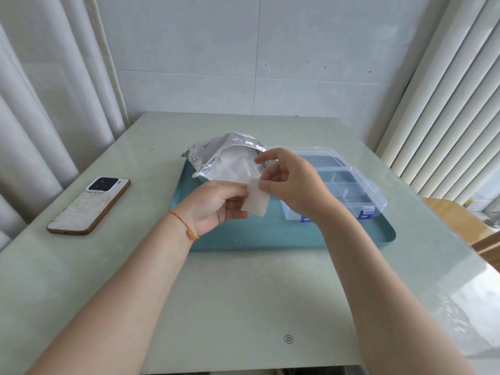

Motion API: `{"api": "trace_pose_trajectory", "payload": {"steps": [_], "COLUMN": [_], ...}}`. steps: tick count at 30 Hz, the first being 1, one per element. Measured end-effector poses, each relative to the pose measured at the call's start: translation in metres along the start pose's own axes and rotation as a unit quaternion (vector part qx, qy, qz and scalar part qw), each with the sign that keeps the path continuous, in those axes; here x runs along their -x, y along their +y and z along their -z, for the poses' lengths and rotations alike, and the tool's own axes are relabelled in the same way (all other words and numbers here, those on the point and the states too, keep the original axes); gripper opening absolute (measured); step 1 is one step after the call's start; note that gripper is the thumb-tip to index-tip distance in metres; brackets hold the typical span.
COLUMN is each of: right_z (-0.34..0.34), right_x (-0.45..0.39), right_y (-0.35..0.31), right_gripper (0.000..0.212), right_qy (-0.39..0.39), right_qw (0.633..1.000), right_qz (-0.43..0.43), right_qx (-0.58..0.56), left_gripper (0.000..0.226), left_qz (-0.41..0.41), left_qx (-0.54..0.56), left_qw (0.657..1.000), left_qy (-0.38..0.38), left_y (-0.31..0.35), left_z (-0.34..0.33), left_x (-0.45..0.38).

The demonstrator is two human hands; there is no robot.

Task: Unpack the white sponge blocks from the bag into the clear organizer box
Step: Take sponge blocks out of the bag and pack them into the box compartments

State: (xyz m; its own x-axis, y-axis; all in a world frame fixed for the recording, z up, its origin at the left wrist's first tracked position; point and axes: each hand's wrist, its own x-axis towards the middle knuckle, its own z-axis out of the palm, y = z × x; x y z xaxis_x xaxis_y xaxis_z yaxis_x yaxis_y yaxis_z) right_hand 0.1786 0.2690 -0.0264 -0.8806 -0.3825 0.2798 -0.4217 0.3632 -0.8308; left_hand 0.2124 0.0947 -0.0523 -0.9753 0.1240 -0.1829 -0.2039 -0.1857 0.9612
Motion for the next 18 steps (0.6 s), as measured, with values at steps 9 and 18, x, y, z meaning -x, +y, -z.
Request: {"api": "trace_pose_trajectory", "payload": {"steps": [9,18], "right_z": [0.0031,-0.0052], "right_x": [0.0005,-0.0005], "right_y": [-0.0004,0.0001], "right_gripper": [0.034,0.031], "right_qy": [-0.020,0.016], "right_qw": [0.989,0.999], "right_qz": [-0.059,-0.034], "right_qx": [-0.135,-0.010], "left_gripper": [0.024,0.018], "left_qz": [0.008,0.003], "left_qx": [-0.001,0.012], "left_qw": [1.000,1.000], "left_qy": [-0.001,-0.002], "left_y": [0.0002,0.0027], "left_z": [0.0002,-0.0018], "left_x": [0.0011,0.0032]}}
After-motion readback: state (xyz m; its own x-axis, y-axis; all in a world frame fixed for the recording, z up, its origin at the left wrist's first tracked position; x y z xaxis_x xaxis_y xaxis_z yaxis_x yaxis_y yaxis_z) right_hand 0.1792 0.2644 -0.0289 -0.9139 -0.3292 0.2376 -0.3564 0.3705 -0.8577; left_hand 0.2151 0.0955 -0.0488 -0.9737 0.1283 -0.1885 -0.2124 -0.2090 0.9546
